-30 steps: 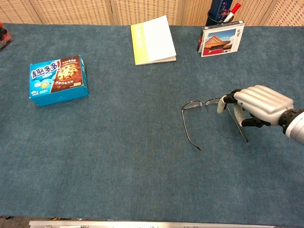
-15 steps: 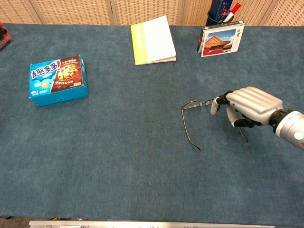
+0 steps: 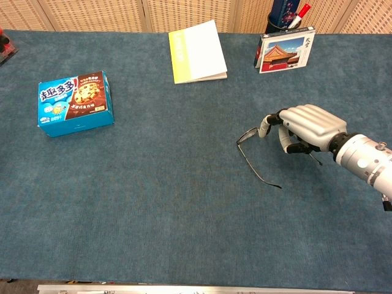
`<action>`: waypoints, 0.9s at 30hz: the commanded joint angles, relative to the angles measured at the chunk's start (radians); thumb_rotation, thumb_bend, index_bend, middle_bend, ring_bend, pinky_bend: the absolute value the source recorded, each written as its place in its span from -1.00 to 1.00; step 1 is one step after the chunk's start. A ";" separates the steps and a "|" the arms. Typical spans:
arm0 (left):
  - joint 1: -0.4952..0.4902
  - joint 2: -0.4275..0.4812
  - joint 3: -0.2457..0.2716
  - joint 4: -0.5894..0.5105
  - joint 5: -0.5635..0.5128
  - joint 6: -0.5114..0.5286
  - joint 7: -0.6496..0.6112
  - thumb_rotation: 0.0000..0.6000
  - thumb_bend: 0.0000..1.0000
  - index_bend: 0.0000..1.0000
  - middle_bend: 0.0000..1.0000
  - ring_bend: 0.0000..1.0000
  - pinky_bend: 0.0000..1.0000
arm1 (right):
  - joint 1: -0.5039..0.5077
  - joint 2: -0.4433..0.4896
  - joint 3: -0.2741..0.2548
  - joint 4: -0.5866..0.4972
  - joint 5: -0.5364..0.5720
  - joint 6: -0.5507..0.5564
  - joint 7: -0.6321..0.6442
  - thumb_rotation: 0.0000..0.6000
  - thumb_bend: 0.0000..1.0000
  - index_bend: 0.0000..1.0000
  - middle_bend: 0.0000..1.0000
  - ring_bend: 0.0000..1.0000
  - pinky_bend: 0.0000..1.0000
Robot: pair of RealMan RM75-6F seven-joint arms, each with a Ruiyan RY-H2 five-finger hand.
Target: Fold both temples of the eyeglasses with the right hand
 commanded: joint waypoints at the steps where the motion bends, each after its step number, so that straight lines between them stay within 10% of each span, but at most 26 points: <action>1: 0.000 0.000 0.000 0.001 0.000 -0.001 0.000 1.00 -0.42 0.03 -0.14 -0.43 -0.21 | 0.019 -0.029 0.018 0.029 -0.006 -0.006 0.033 1.00 0.76 -0.22 -0.25 -0.49 -0.11; 27: -0.003 0.001 0.002 0.001 0.001 -0.009 0.007 1.00 -0.42 0.03 -0.14 -0.43 -0.21 | 0.082 -0.099 0.050 0.136 -0.005 -0.010 0.133 1.00 0.76 -0.22 -0.25 -0.49 -0.11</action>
